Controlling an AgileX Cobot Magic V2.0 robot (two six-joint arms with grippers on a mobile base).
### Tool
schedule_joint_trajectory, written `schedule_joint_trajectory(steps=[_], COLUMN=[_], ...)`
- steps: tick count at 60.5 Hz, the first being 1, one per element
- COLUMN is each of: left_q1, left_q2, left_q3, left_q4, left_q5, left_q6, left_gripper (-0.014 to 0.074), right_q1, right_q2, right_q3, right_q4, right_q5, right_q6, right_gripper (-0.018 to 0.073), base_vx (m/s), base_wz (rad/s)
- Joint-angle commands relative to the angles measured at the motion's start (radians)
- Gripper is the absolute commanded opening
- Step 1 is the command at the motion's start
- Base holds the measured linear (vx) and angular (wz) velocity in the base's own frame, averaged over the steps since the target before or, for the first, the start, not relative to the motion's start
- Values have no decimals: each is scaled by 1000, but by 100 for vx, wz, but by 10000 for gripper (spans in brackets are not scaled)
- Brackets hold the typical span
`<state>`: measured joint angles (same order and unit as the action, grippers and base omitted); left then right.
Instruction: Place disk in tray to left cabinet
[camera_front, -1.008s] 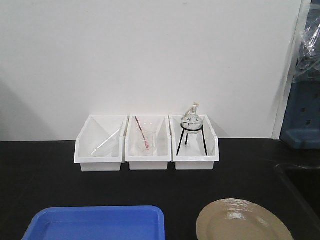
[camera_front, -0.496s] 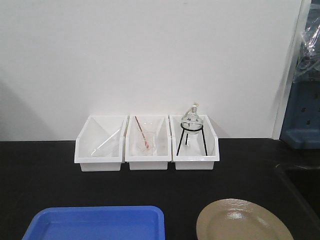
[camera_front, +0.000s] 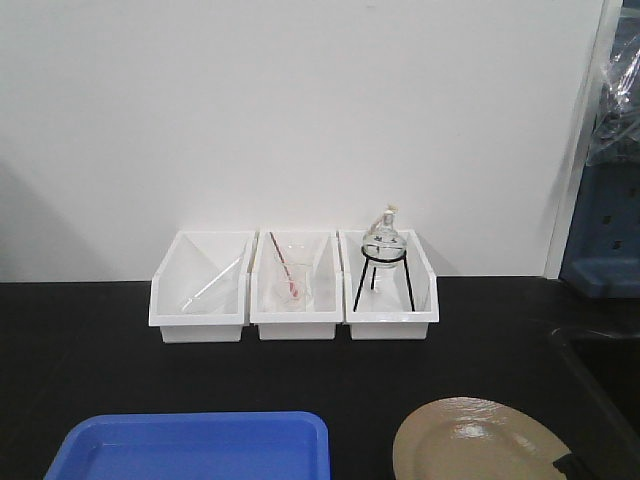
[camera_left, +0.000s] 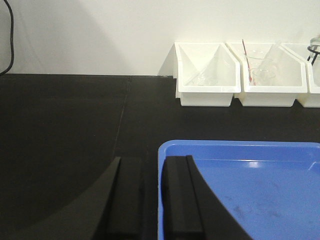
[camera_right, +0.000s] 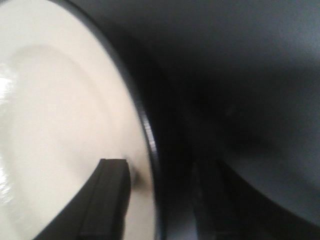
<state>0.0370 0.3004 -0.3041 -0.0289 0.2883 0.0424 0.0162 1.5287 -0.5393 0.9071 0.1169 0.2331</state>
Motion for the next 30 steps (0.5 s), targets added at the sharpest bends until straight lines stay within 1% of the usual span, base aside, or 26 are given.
schedule_joint_trajectory(steps=[1, 10, 24, 30], left_q1=[-5, -5, -5, -5], left_q2=[12, 12, 12, 12], left_q3=[-32, -32, -32, -32], left_q4=[-8, -8, -8, -8], left_q5=[-81, -81, -81, -81], left_q6=[-9, -9, -9, -9], left_gripper=[275, 275, 275, 275], right_q1=[-5, -5, -5, -5], right_q2=[-3, 15, 12, 12], right_q3=[-29, -29, -29, -29], right_q4=[12, 17, 17, 17], right_q5=[-23, -20, -4, 3], right_q6=[-10, -10, -10, -10], right_gripper=[305, 207, -13, -11], base_vx=[0, 0, 0, 0], base_wz=[0, 0, 0, 0])
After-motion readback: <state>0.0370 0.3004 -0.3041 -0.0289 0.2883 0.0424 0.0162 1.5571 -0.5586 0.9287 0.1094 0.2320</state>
